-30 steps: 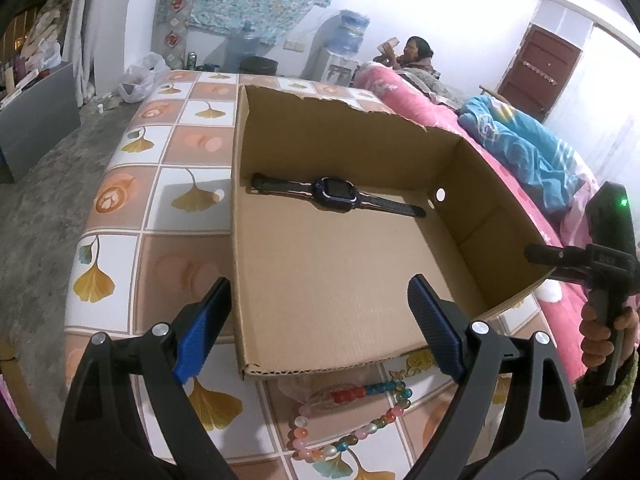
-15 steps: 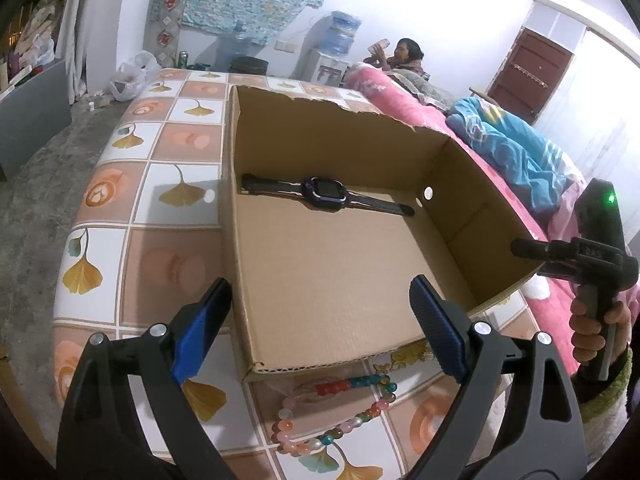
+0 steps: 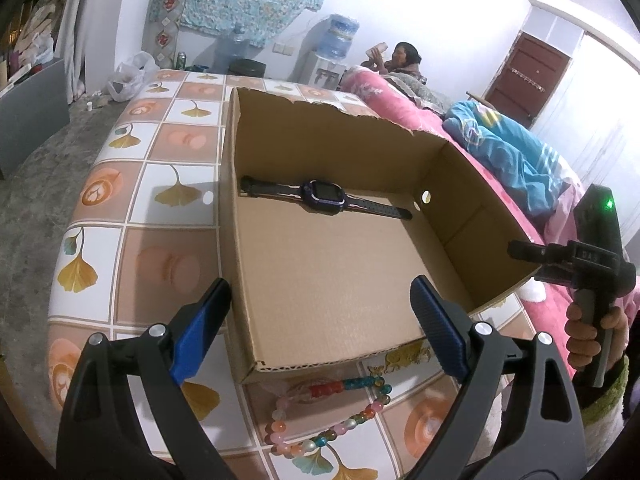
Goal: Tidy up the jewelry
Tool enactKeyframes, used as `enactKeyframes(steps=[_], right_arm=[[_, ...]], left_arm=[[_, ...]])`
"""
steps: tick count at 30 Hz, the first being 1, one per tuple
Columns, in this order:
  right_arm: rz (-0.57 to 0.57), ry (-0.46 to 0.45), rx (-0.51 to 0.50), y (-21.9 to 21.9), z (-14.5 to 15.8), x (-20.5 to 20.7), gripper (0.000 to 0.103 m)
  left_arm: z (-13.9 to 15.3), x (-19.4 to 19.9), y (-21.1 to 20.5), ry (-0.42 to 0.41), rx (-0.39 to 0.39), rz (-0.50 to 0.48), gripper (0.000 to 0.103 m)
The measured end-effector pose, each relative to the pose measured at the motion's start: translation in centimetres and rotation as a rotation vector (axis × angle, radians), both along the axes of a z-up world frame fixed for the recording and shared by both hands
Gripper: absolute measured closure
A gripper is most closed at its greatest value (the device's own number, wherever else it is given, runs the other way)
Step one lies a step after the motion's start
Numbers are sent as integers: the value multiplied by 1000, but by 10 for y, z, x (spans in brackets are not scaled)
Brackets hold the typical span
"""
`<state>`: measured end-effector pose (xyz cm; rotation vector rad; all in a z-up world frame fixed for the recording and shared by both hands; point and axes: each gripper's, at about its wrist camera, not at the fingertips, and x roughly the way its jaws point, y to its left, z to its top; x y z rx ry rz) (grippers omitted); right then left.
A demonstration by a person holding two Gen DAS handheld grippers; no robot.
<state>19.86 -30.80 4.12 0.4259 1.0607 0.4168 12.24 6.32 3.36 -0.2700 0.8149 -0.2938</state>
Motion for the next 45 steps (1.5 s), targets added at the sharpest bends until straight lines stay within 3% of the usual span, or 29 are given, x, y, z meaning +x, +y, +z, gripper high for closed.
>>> enactKeyframes(steps=[11, 32, 40, 45], right_arm=[[1, -15, -13, 6, 3, 1, 31], [3, -16, -7, 8, 4, 6, 31], [-22, -31, -19, 0, 4, 2, 31], [-47, -52, -14, -8, 7, -4, 29]], left_arm=[[1, 0, 0, 2, 3, 7, 16], [0, 4, -1, -4, 11, 25, 16], [6, -6, -2, -61, 65, 49, 15], [17, -22, 8, -121, 39, 74, 15]])
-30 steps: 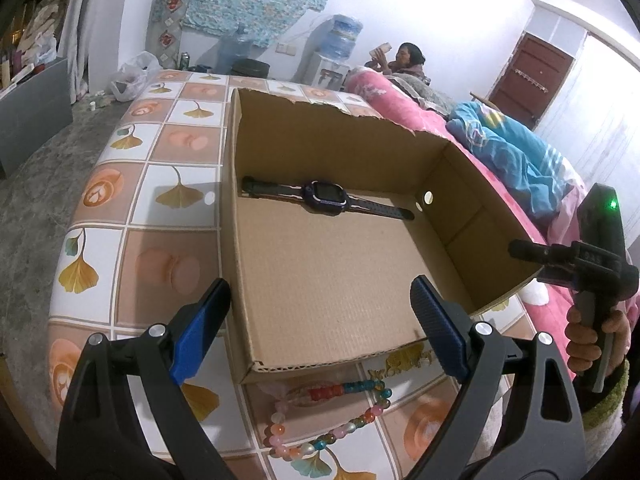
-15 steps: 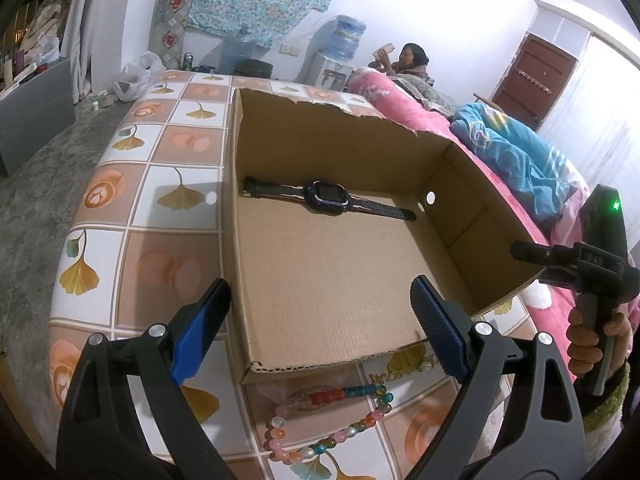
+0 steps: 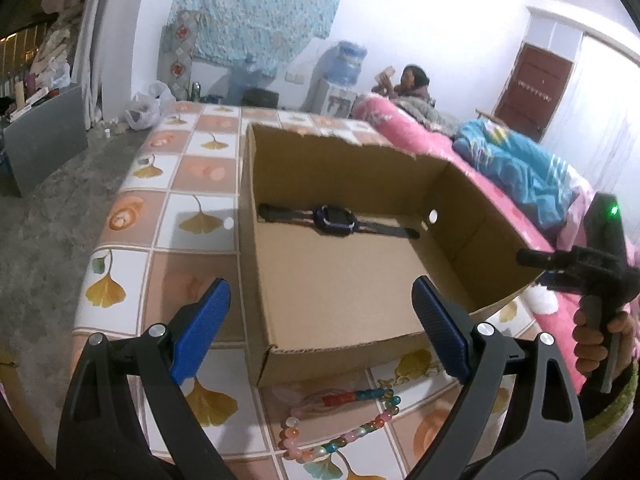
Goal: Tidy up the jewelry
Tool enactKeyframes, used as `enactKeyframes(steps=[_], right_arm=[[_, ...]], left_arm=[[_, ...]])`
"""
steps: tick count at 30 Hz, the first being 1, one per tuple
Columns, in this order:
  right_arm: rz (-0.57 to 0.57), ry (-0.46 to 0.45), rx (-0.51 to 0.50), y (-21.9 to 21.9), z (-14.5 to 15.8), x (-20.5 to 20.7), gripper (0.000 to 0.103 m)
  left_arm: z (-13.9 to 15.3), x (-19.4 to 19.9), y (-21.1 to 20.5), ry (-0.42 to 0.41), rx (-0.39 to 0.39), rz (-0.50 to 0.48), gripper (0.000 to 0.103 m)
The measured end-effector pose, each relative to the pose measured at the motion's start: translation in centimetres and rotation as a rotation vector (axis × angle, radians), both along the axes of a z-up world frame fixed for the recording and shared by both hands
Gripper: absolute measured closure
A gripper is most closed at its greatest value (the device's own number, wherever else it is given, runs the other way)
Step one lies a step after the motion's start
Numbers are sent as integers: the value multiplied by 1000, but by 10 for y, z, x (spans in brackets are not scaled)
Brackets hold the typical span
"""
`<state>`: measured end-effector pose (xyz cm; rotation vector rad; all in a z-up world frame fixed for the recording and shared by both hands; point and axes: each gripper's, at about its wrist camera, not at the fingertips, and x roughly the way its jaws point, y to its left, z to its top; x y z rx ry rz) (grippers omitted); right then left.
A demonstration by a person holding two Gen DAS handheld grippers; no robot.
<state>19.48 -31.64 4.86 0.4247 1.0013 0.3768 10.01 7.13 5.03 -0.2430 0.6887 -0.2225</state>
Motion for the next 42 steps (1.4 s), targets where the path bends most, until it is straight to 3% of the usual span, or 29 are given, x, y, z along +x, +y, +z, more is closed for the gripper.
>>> enactKeyframes(steps=[9, 20, 34, 42], right_arm=[[-25, -84, -29, -4, 16, -21, 21], [-44, -148, -68, -6, 30, -48, 18], [-27, -190, -136, 1, 27, -84, 18], [-3, -214, -214, 7, 18, -115, 16]], left_arm=[[13, -29, -3, -46, 6, -30, 15], [10, -59, -40, -52, 95, -128, 15], [-17, -76, -92, 34, 61, -265, 15], [-18, -87, -109, -10, 77, -260, 15]])
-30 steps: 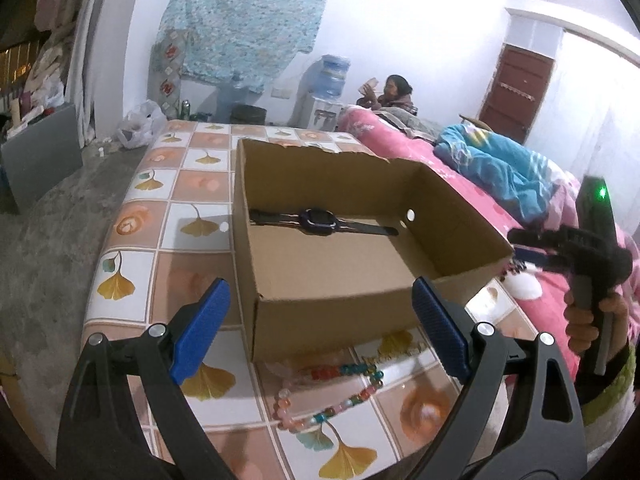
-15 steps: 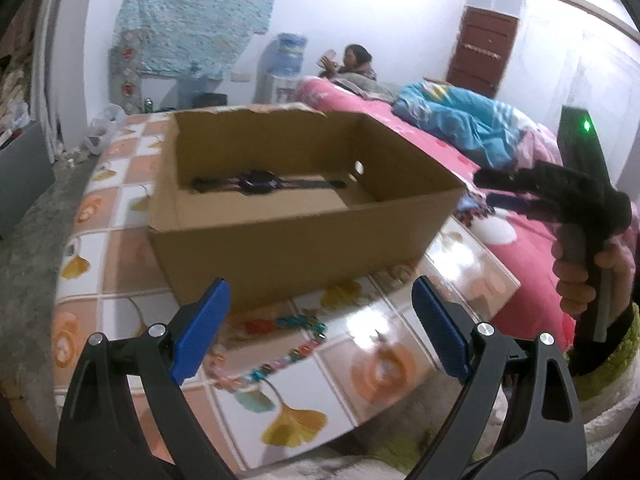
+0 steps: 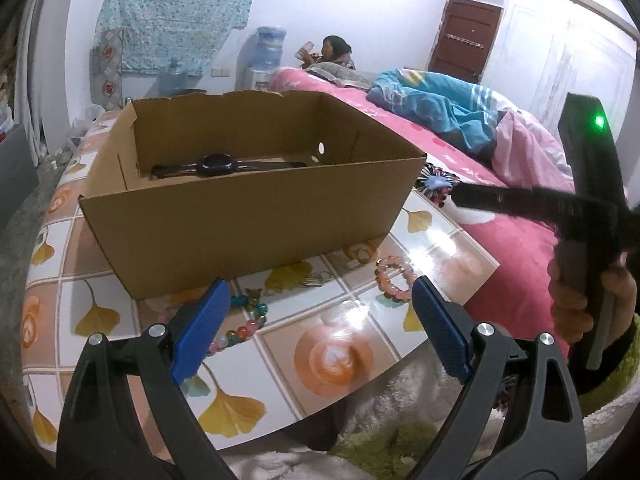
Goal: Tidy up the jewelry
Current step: 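Move the left gripper back toward the multicolour bead bracelet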
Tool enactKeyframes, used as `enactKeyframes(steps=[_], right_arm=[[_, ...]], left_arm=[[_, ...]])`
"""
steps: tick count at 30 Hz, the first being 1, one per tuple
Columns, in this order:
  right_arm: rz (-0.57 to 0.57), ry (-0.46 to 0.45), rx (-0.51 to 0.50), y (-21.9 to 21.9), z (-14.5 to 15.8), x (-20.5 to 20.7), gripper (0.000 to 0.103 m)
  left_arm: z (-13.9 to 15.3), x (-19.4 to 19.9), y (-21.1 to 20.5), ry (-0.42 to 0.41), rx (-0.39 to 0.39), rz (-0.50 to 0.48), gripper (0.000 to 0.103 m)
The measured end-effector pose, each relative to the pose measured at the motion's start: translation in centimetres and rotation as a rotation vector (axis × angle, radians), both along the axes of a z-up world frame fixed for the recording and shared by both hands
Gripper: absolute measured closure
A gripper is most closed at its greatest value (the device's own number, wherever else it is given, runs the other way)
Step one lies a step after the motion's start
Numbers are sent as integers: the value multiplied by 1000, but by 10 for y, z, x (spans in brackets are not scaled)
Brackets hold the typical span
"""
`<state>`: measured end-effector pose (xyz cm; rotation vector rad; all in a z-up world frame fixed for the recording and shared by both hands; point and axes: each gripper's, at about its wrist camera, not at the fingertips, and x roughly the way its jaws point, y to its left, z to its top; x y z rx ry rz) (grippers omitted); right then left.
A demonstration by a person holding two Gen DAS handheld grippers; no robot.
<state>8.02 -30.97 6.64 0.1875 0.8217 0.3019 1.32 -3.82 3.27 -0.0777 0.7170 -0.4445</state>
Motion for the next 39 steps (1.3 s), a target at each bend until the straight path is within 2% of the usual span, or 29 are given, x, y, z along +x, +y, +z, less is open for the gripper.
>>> enactKeyframes(steps=[8, 13, 19, 24, 27, 29, 34, 39], right_arm=[[29, -36, -3, 10, -8, -21, 15], [56, -47, -18, 26, -15, -25, 15], [68, -62, -51, 39, -20, -33, 15], [57, -107, -72, 44, -19, -37, 15], [54, -129, -85, 47, -18, -36, 14], [48, -153, -96, 49, -16, -37, 7], [33, -233, -127, 54, -7, -40, 7], [-22, -271, -155, 59, -4, -40, 7]], left_arm=[[-9, -7, 3, 37, 2, 31, 15], [-10, -20, 17, 73, -22, 117, 15], [-6, -30, 25, 74, 23, 180, 13], [3, -39, 41, 62, 5, 261, 8], [4, -40, 40, 86, -6, 249, 8], [1, -40, 39, 103, -21, 237, 8], [0, -43, 39, 124, -47, 234, 8], [-8, -42, 41, 169, -81, 232, 8]])
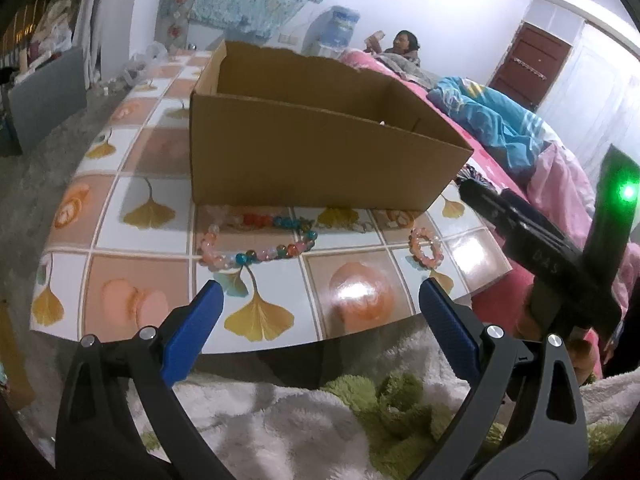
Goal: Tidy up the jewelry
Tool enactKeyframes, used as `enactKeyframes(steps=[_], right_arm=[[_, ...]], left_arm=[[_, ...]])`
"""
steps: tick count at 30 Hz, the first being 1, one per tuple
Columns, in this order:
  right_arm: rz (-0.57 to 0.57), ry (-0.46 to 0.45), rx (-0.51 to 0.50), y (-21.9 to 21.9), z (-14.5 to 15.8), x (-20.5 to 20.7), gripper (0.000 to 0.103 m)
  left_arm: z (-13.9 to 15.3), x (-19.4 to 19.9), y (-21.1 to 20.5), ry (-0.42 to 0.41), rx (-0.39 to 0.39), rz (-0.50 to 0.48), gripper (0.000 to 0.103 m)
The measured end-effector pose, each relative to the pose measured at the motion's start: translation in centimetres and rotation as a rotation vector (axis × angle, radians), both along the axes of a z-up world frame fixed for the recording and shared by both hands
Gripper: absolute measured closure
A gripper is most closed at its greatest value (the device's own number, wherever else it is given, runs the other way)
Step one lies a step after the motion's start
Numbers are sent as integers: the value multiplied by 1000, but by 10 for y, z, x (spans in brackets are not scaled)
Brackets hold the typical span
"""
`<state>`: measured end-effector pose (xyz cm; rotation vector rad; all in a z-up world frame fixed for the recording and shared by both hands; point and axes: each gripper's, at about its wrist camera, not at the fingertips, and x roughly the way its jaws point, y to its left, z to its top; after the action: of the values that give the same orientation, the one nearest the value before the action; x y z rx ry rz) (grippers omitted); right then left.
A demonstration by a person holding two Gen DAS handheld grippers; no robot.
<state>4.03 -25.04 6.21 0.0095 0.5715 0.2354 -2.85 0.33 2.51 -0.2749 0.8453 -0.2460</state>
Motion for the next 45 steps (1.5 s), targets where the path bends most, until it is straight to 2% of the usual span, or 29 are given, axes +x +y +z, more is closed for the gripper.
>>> enactKeyframes(steps=[5, 9, 13, 18, 21, 24, 33, 35, 37, 41, 45], right_arm=[[-18, -51, -52, 6, 4, -3, 7], [-21, -96, -86, 9, 8, -7, 7], [-4, -102, -57, 6, 8, -9, 7], [5, -96, -42, 8, 2, -17, 7], [40, -43, 33, 5, -3, -13, 7], [62, 33, 109, 2, -6, -2, 7], [95, 121, 204, -12, -18, 4, 7], [92, 124, 206, -17, -21, 1, 7], [102, 139, 211, -20, -25, -1, 11], [146, 186, 220, -14, -31, -4, 17], [176, 208, 207, -2, -33, -6, 26]], left_arm=[[3, 3, 11, -26, -109, -6, 8], [9, 11, 13, -69, -98, -1, 8], [9, 32, 15, -59, -39, -11, 8], [4, 51, 7, -96, 121, -25, 8], [6, 49, 2, -136, 206, -50, 8], [8, 48, 2, -163, 236, -58, 8], [15, 34, 9, -231, 256, -64, 9], [15, 29, 12, -238, 257, -67, 12], [12, 24, 14, -235, 258, -72, 22], [1, 20, 18, -214, 243, -91, 35], [-2, 21, 20, -214, 224, -115, 42]])
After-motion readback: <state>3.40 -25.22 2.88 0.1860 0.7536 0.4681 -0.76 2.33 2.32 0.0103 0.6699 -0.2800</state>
